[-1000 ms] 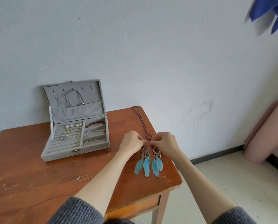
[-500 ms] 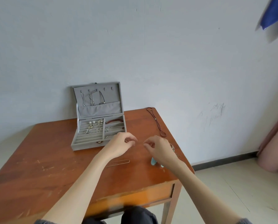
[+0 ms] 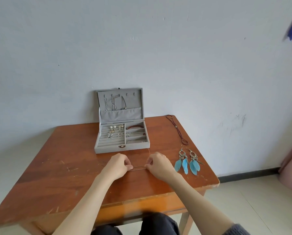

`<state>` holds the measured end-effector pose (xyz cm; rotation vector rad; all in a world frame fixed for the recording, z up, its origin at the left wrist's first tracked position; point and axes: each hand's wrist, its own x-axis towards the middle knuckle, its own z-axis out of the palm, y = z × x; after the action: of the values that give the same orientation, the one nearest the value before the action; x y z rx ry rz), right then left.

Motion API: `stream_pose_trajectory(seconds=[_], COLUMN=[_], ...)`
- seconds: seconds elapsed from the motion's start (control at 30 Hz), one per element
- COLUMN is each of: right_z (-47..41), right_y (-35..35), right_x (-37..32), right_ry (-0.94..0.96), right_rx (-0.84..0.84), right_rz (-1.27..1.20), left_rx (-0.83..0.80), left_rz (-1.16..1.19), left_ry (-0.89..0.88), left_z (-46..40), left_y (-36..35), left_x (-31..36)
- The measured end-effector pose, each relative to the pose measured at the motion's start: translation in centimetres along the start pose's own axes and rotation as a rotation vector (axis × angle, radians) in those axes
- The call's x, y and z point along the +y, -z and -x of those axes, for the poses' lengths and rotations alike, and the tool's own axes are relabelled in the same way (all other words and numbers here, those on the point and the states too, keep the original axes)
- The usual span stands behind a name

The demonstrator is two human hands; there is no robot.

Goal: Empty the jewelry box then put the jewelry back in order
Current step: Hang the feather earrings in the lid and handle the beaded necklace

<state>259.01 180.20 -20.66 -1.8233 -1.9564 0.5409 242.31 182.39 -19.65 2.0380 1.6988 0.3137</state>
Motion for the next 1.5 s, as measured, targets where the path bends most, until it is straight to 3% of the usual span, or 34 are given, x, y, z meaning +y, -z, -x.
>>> stream_pose_trajectory(seconds=[0.17, 0.27, 0.5, 0.63, 0.77, 0.9, 1.17, 1.33, 1.5], right_z=[0.0, 0.4, 2.0, 2.8, 3.2, 2.7, -1.9, -5.9, -8.9], right_y=[-0.1, 0.1, 4.2, 6.1, 7.3, 7.8, 8.0, 7.3, 6.9], right_x=[0.2, 0.3, 1.1, 2.7, 4.7, 6.3, 8.0, 8.6, 9.9], right_ry=[0.022, 0.026, -0.154, -0.204, -0.277, -0.332, -0.46, -0.443, -0.424], right_rx=[-0.05, -0.058, -0.049, -0.08, -0.028, 0.133, 0.444, 0.445, 0.388], right_rz=[0.059, 0.021, -0.97, -1.132, -1.019, -0.913, -0.818, -0.614, -0.336], left_rx=[-0.012, 0.034, 0.0, -0.086, -0.122, -0.1, -0.076, 0.025, 0.007], left_rz=[-0.141, -0.001, 0.524, 0.303, -0.026, -0.147, -0.142, -0.058, -0.052], left_ry=[-0.098, -0.132, -0.168, -0.219, -0.284, -0.357, -0.331, -0.294, -0.308], left_z=[0.4, 0.7, -0.3, -1.8, -3.7, -5.9, -12.7, -17.6, -21.5], left_y=[-0.3, 0.3, 2.3, 2.2, 1.8, 1.4, 0.5, -0.3, -2.6], left_x=[0.3, 0.9, 4.4, 5.8, 7.8, 11.0, 13.3, 13.1, 12.9])
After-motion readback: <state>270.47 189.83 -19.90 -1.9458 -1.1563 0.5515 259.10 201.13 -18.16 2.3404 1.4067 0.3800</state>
